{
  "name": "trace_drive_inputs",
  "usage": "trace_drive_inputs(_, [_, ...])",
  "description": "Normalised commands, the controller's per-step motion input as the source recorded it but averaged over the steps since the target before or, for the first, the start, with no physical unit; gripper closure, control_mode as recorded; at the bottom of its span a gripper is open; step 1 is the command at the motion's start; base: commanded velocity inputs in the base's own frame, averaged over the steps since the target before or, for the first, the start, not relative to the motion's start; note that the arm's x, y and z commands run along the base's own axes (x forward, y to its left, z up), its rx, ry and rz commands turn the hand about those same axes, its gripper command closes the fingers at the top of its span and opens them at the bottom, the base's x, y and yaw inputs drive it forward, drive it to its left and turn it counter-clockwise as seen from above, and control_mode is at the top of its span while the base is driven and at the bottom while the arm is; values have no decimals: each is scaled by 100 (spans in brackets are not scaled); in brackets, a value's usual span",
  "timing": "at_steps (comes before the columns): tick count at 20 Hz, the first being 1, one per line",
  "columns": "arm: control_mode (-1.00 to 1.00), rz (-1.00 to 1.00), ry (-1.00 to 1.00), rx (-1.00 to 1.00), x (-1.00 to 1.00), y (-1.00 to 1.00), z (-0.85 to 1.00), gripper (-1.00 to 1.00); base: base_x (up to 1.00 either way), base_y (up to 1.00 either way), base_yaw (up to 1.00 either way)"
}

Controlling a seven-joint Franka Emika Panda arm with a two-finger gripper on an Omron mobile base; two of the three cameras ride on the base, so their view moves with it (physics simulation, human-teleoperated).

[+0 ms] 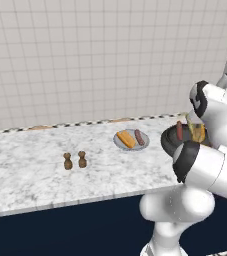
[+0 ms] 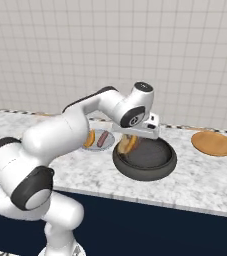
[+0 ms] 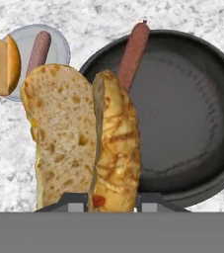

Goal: Place one bun and one sausage from the bowl on each plate.

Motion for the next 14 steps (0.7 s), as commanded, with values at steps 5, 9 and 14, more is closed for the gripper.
trace_drive_inputs(5, [-100,-4,0,-8,-5,47,21,100,0,0,0])
trace_drive_inputs(9, [-100,-4,1,-5,0,35,41,100,0,0,0])
trace_drive_inputs(14, [100,-6,1,-2,1,1,19,100,0,-7,-1])
